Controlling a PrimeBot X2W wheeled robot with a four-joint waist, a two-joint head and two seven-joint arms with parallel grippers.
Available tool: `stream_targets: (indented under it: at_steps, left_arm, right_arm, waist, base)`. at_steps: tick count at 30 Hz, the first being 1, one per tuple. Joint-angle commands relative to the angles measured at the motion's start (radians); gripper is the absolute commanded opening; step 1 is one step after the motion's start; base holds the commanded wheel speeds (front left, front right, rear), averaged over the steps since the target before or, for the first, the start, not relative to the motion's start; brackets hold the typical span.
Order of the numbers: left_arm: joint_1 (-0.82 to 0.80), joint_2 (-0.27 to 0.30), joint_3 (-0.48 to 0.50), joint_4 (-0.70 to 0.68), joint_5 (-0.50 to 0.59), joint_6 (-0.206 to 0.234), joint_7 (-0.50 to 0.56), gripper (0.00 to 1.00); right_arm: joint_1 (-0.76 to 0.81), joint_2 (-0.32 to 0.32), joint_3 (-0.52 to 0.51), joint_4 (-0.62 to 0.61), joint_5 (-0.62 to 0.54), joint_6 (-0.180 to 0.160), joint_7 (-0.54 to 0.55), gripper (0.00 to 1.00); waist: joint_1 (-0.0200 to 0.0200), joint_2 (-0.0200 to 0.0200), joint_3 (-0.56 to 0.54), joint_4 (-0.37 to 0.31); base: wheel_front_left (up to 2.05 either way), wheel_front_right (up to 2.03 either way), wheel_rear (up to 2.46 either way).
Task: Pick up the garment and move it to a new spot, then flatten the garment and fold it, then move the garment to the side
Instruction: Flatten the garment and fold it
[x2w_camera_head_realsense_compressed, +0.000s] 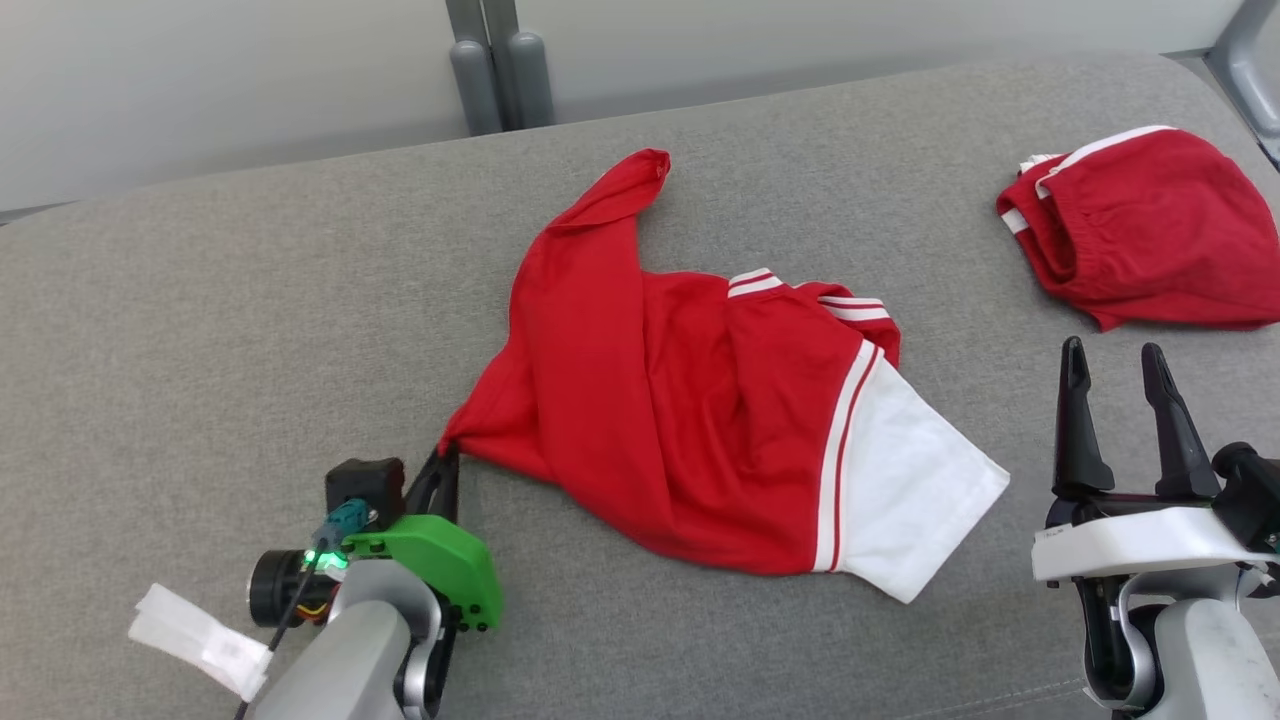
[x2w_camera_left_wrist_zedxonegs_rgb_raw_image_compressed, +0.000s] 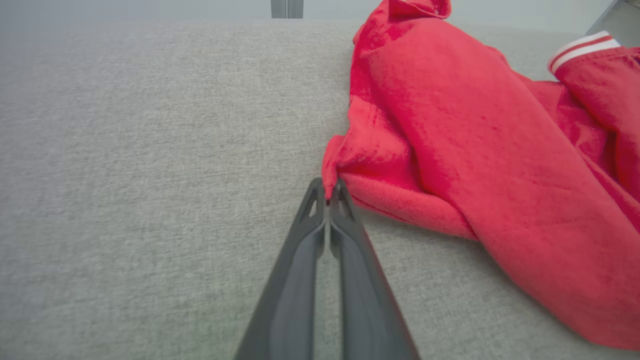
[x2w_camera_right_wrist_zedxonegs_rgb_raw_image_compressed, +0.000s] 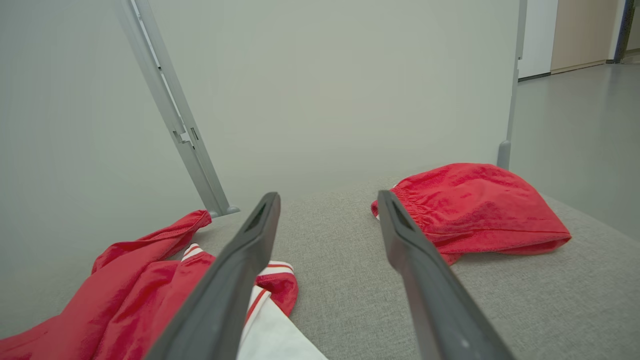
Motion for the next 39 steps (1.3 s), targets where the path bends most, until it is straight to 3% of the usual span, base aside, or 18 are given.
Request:
stream_targets:
  at_steps: [1, 11, 23, 24, 25, 26, 32, 36, 39]
  left_arm:
    - [0.035, 0.026, 0.024, -0.026, 0.004, 0.012, -0.004, 0.00]
    - [0.222, 0.139, 0.131, -0.172, -0.019, 0.047, -0.004, 0.00]
    - [0.338, 0.163, 0.186, -0.234, -0.074, 0.084, -0.002, 0.00]
    - [0.347, 0.160, 0.193, -0.244, -0.075, 0.087, -0.003, 0.15]
    - [0.353, 0.158, 0.198, -0.252, -0.075, 0.087, -0.003, 0.45]
    - [0.366, 0.151, 0.215, -0.277, -0.075, 0.085, -0.003, 1.00]
    - [0.395, 0.129, 0.321, -0.411, 0.006, 0.075, -0.003, 1.00]
    - [0.424, 0.087, 0.446, -0.570, 0.128, 0.034, -0.004, 1.00]
    - [0.434, 0.054, 0.476, -0.621, 0.181, 0.001, -0.004, 1.00]
  right_arm:
    - [0.014, -0.002, -0.003, 0.003, -0.004, 0.000, -0.003, 1.00]
    - [0.028, -0.002, -0.017, 0.006, -0.022, 0.000, -0.003, 1.00]
    - [0.052, -0.002, -0.151, 0.006, -0.079, 0.000, -0.003, 1.00]
    - [0.057, -0.002, -0.168, 0.002, -0.084, 0.000, -0.003, 1.00]
    - [0.061, -0.002, -0.180, -0.001, -0.090, 0.000, -0.003, 1.00]
    - [0.068, -0.002, -0.201, -0.008, -0.103, 0.000, -0.003, 1.00]
    - [0.060, -0.002, -0.182, -0.024, -0.112, 0.000, -0.003, 1.00]
    - [0.040, -0.002, -0.097, -0.029, -0.100, 0.000, -0.003, 1.00]
    - [0.032, -0.002, -0.040, -0.031, -0.098, 0.000, -0.003, 1.00]
  waist:
    - [0.0000, 0.0000, -0.024, 0.034]
    - [0.0000, 0.0000, -0.033, 0.061]
    - [0.0000, 0.0000, -0.009, 0.043]
    - [0.0000, 0.0000, -0.007, 0.043]
    - [0.0000, 0.0000, -0.007, 0.044]
    - [0.0000, 0.0000, -0.007, 0.046]
    - [0.0000, 0.0000, -0.021, 0.053]
    - [0.0000, 0.0000, -0.044, 0.062]
    - [0.0000, 0.0000, -0.060, 0.067]
  base:
    - [0.00, 0.00, 0.00]
    - [0.00, 0.00, 0.00]
    - [0.00, 0.00, 0.00]
    - [0.00, 0.00, 0.00]
    - [0.00, 0.00, 0.00]
    - [0.00, 0.00, 0.00]
    - [0.00, 0.00, 0.00]
    - [0.00, 0.00, 0.00]
    - [0.00, 0.00, 0.00]
